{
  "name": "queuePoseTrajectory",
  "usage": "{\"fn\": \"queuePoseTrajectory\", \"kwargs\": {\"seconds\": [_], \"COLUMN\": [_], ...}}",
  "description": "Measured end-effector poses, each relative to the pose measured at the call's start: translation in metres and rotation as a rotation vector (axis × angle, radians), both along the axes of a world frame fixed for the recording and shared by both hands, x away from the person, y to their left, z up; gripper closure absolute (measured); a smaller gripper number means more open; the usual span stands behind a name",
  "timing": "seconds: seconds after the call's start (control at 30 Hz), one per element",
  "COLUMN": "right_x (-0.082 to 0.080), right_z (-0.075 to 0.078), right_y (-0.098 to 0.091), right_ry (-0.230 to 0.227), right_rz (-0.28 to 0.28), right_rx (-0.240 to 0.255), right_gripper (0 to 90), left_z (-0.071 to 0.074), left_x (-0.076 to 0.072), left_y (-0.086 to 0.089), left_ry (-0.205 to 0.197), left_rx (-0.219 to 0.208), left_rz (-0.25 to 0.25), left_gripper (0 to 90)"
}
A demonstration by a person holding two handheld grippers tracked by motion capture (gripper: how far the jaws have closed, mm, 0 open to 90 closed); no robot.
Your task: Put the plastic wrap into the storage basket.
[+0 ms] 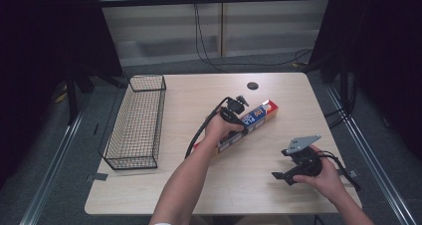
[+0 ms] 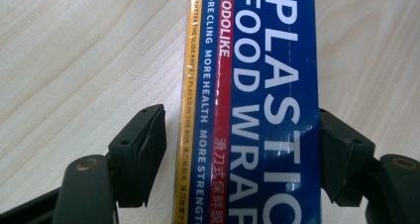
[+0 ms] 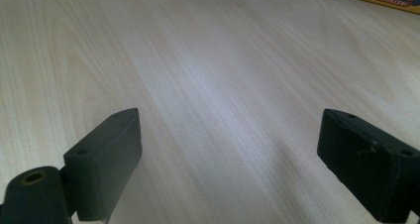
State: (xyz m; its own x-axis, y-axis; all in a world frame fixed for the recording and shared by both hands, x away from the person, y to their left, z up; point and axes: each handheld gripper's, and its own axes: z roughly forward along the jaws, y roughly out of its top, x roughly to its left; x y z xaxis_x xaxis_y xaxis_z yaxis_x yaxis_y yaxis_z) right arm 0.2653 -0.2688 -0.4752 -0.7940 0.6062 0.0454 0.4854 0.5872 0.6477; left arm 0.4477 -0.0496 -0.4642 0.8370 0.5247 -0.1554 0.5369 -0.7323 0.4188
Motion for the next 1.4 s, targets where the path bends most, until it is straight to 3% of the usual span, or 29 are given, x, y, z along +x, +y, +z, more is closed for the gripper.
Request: {"fn": "queuePoseTrajectory", "kwargs": {"seconds": [0.1, 0.17, 0.37, 0.9, 1.07, 1.4], "right_x": [-0.001, -0.001, -0.001, 0.000, 0.000, 0.001], "right_z": [0.000, 0.000, 0.000, 0.001, 0.001, 0.001], "right_y": [0.000, 0.000, -0.002, -0.001, 0.000, 0.002], "right_ry": [0.001, 0.002, -0.002, -0.005, -0.001, -0.005], "right_rz": [0.001, 0.003, -0.001, 0.000, -0.002, 0.006], "right_rx": [-0.006, -0.007, -0.002, 0.010, 0.013, 0.022], "right_gripper": [10.0, 10.1, 10.1, 10.1, 10.1, 9.3], "left_z": [0.005, 0.009, 0.013, 0.035, 0.045, 0.066], "left_x": [-0.002, -0.004, -0.005, -0.007, -0.008, -0.011], "left_y": [-0.004, -0.008, 0.003, 0.036, 0.048, 0.073], "left_ry": [-0.002, 0.012, 0.059, 0.084, 0.080, 0.092], "left_rx": [0.047, 0.129, 0.169, 0.195, 0.171, 0.172], "left_rz": [0.016, 0.029, 0.052, 0.161, 0.206, 0.271], "left_gripper": [38.0, 39.6, 41.1, 41.9, 41.9, 41.9]}}
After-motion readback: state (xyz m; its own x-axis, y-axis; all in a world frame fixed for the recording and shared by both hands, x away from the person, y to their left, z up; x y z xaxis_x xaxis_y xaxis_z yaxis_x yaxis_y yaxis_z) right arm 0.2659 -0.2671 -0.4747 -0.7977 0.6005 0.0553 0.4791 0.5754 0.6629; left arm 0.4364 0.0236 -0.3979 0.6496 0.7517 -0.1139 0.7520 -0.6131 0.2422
